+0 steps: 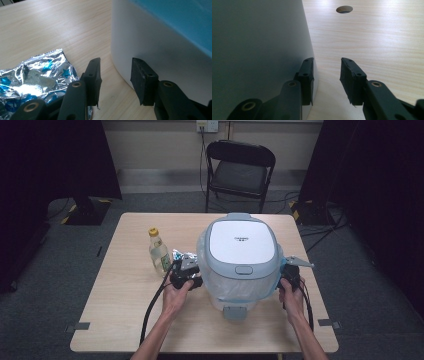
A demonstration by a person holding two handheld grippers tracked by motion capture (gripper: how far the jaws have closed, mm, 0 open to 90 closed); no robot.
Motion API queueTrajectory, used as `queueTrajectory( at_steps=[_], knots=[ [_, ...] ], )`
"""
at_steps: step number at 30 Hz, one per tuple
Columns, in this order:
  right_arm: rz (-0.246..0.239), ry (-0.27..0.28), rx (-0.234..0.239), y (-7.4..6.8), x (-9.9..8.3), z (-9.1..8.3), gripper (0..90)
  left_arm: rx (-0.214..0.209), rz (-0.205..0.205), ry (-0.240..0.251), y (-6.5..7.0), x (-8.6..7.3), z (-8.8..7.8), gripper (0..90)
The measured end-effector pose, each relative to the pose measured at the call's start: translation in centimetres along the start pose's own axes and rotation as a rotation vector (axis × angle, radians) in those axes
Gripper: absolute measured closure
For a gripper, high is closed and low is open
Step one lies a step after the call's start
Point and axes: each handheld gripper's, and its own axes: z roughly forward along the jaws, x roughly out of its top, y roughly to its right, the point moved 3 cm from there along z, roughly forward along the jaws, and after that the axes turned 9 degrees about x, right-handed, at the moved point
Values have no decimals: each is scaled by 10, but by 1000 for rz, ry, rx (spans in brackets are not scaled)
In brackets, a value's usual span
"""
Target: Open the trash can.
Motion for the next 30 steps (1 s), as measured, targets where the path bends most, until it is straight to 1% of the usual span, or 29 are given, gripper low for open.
queueTrajectory(
  at_steps=[2, 3, 5, 7, 8, 9, 11, 12, 13, 14, 15, 16, 17, 19, 20, 21, 22, 23, 24, 25, 26, 27, 28, 29, 30],
  knots=[
    [8, -5, -1, -2, -1, -2, 654, 8, 6, -7, 1, 0, -1, 611],
    [-2, -9, -5, -3, -1, -3, 653, 1, 1, -6, 1, 0, -1, 618],
    [-2, -13, -7, -4, -2, -5, 655, -11, 1, -11, 3, -1, -3, 627],
    [-6, -18, -6, -5, -4, -7, 645, -17, 11, -16, 4, -1, -5, 627],
    [-10, -21, -6, -6, -4, -8, 640, -16, 9, -14, 5, -2, -6, 626],
    [-17, -24, -7, -6, -5, -10, 617, -3, 8, -19, 6, -2, -7, 620],
    [-17, -20, -17, -5, -6, -11, 568, 3, 2, -15, 6, -3, -7, 596],
    [-23, -22, -23, -3, -6, -12, 499, 9, -3, -12, 5, -3, -7, 532],
    [-23, -22, -23, -3, -6, -12, 499, 22, 0, -10, 4, -4, -7, 532],
    [-31, -24, -30, -2, -6, -12, 451, 29, -15, -1, 3, -5, -8, 489],
    [-36, -23, -45, 0, -6, -12, 402, 23, -40, 1, 1, -6, -8, 431],
    [-29, -22, -43, 0, -5, -12, 377, 12, -62, 9, -1, -7, -9, 340],
    [-18, -19, -43, 1, -5, -13, 347, 16, -61, 10, -1, -9, -10, 340],
    [-8, -13, -45, 3, -5, -15, 300, 1, -52, 2, -1, -12, -15, 338],
    [-11, -13, -29, 4, -6, -18, 262, 0, -49, 8, -2, -13, -18, 330],
    [-11, -13, -29, 4, -6, -18, 262, -5, -52, 9, -2, -14, -21, 330],
    [-1, -10, -30, 4, -7, -18, 253, -4, -53, 9, -3, -16, -24, 325],
    [-7, -15, -18, 5, -8, -20, 253, -2, -43, 1, -5, -19, -29, 324],
    [0, -21, -16, 5, -10, -21, 253, -3, -45, 1, -5, -21, -32, 322],
    [-5, -28, -8, 5, -12, -22, 253, -1, -35, -4, -8, -24, -36, 315],
    [7, -28, -14, 4, -14, -22, 259, 5, -29, -23, -9, -28, -40, 310],
    [-3, -41, -7, 4, -16, -24, 268, 12, -14, -34, -12, -32, -45, 303],
    [-4, -45, -4, 3, -18, -26, 268, 19, -19, -28, -14, -35, -49, 299],
    [-18, -49, 6, 4, -20, -28, 268, 19, -29, -35, -17, -41, -56, 297],
    [-16, -56, 16, 3, -23, -31, 268, 12, -40, -41, -19, -45, -58, 290]
  ],
)
